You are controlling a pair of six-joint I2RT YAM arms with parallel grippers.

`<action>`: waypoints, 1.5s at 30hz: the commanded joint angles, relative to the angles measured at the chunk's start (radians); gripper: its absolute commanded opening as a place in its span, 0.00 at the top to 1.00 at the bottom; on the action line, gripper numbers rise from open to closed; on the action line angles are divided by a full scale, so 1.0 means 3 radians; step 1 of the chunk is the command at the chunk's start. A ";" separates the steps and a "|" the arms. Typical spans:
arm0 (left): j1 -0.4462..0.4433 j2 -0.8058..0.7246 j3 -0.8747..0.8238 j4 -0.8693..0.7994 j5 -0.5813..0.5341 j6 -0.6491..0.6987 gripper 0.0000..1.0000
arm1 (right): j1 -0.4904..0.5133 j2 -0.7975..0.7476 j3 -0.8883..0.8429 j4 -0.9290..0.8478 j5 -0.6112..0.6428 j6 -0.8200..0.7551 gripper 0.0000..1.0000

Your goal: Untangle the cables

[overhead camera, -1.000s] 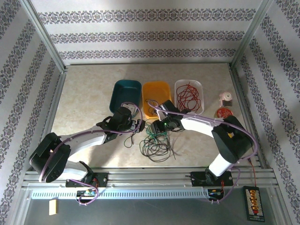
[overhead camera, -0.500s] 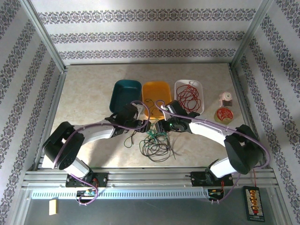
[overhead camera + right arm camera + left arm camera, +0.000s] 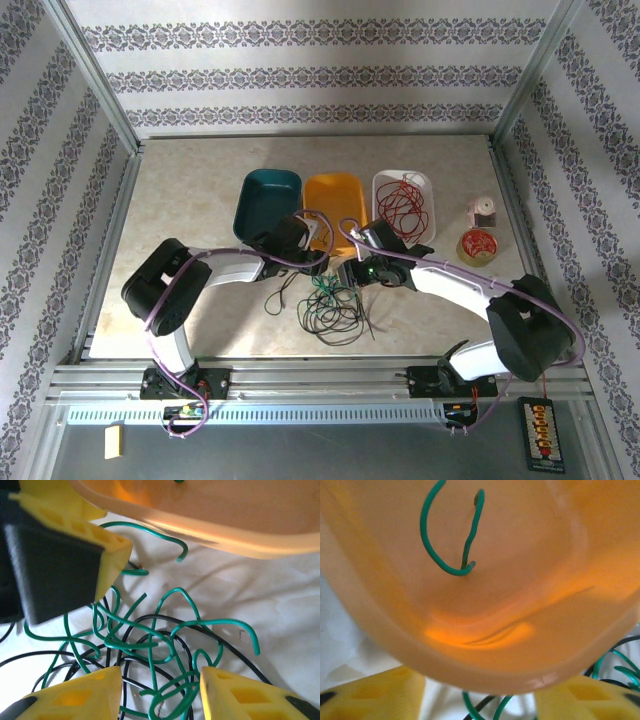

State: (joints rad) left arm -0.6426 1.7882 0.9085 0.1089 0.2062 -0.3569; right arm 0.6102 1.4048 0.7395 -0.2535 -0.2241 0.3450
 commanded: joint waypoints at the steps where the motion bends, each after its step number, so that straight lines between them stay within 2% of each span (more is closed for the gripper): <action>1: -0.0060 0.0054 0.0106 0.0040 -0.0029 -0.0014 0.52 | -0.0034 -0.0099 -0.0065 0.0017 0.0080 0.0071 0.54; 3: -0.0067 0.0058 0.0112 0.0078 -0.0019 -0.0027 0.63 | -0.0020 -0.0117 -0.0081 0.0018 0.0083 0.0069 0.55; 6: -0.0082 0.0062 0.0135 0.0116 -0.0002 -0.0038 0.84 | 0.0011 -0.0137 -0.0102 -0.0001 0.0109 0.0051 0.54; 9: -0.0107 0.0035 0.0151 0.0117 -0.0001 -0.0027 0.99 | 0.0034 -0.0171 -0.0135 -0.0021 0.0078 0.0046 0.54; 14: -0.0166 -0.0145 0.0125 0.0137 -0.0060 -0.0020 1.00 | 0.0112 -0.0301 -0.0211 -0.0110 0.0024 0.0035 0.52; 21: -0.0187 -0.0540 0.0075 0.0352 -0.0067 -0.0126 1.00 | 0.0253 -0.0346 -0.0378 -0.0143 -0.0095 0.0075 0.32; 28: -0.0195 -0.0720 0.0162 0.0401 0.0003 -0.0226 1.00 | 0.0366 -0.0007 -0.0198 -0.0111 0.0108 0.0038 0.30; 32: -0.0195 -0.0825 0.0183 0.0394 0.0008 -0.0318 1.00 | 0.0388 0.0375 0.0016 -0.0167 0.0305 0.0037 0.35; 37: -0.0173 -0.1030 0.0194 0.0325 -0.0022 -0.0417 1.00 | 0.0381 0.0611 -0.0021 -0.0142 0.0409 0.0178 0.47; 39: -0.0124 -0.1131 0.0156 0.0331 0.0014 -0.0533 1.00 | 0.0367 0.0660 -0.0068 -0.0122 0.0406 0.0236 0.59; 41: -0.0042 -0.1253 0.0074 0.0414 0.0116 -0.0687 1.00 | 0.0347 0.0710 -0.0118 -0.0109 0.0362 0.0282 0.75; 45: 0.0065 -0.1451 -0.0010 0.0447 0.0250 -0.0784 1.00 | 0.0297 0.0753 -0.0231 -0.0029 0.0329 0.0373 0.97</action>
State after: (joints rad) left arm -0.6472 1.3964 0.9249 0.1963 0.2432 -0.5377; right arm 0.6941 1.5524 0.7300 -0.3035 -0.0940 0.4282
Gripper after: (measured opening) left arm 0.047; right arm 0.054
